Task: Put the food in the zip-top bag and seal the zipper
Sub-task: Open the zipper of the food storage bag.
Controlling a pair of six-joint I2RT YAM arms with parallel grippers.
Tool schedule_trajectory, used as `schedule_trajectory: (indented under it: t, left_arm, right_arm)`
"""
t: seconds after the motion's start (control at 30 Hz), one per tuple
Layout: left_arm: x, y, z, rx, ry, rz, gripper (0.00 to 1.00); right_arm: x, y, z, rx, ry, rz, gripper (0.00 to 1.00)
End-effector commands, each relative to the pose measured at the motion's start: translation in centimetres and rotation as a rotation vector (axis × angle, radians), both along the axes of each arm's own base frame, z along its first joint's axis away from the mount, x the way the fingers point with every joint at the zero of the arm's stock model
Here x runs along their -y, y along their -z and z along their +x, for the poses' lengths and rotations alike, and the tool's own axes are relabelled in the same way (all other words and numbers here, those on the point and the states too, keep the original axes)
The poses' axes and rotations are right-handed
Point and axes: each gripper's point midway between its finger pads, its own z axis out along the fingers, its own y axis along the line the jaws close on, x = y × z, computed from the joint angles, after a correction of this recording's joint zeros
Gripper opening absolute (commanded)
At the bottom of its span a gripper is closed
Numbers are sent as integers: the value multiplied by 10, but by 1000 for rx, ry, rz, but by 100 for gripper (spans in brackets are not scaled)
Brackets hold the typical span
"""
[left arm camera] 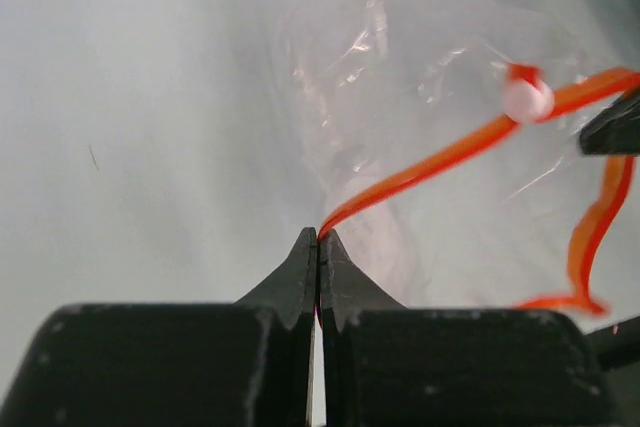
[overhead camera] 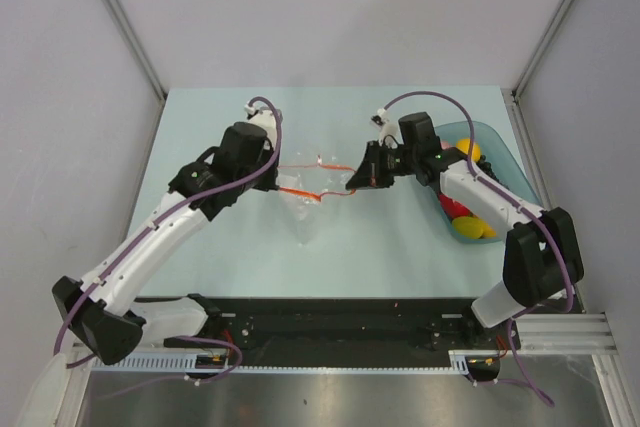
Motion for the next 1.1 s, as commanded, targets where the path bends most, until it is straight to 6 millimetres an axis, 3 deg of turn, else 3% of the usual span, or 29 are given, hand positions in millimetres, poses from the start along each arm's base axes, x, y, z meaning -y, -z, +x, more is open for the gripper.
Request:
schedule_trajectory:
  t: [0.0, 0.1, 0.13, 0.33, 0.4, 0.47, 0.5, 0.53, 0.63, 0.7, 0.77, 0.93, 1.0, 1.07]
  left_arm:
    - [-9, 36, -20, -164, 69, 32, 0]
    - [-4, 43, -28, -163, 117, -6, 0]
    - [7, 47, -37, -197, 171, -54, 0]
    - [61, 23, -50, -255, 326, -260, 0]
    - [72, 21, -55, -310, 360, -288, 0]
    - [80, -1, -58, -294, 396, -332, 0]
    - [81, -9, -60, -287, 407, -344, 0]
    - [83, -24, -60, -267, 420, -358, 0]
    - [80, -33, -68, -303, 431, -348, 0]
    - [73, -31, -75, -338, 445, -319, 0]
    - [62, -26, -79, -382, 430, -297, 0]
    - [48, -5, -73, -390, 383, -230, 0]
    - [49, 11, -70, -425, 339, -243, 0]
    - [50, 16, -56, -390, 312, -247, 0]
  right_arm:
    - [43, 57, -33, 0, -210, -207, 0]
    - [63, 82, -36, 19, -313, -309, 0]
    - [66, 83, -35, 28, -319, -320, 0]
    - [49, 50, -26, 187, -409, -276, 0]
    - [42, 38, -29, 244, -481, -268, 0]
    - [34, 22, -49, 212, -577, -171, 0]
    - [28, 6, -49, 256, -617, -121, 0]
    - [21, -10, -61, 250, -668, -20, 0]
    - [14, -19, -84, 215, -774, 53, 0]
    - [12, -11, -96, 113, -808, 73, 0]
    - [4, -20, -107, 80, -854, 135, 0]
    - [-3, -5, -93, 63, -843, 91, 0]
    - [7, 15, -73, 78, -775, -7, 0]
    - [16, 20, -52, 116, -687, -61, 0]
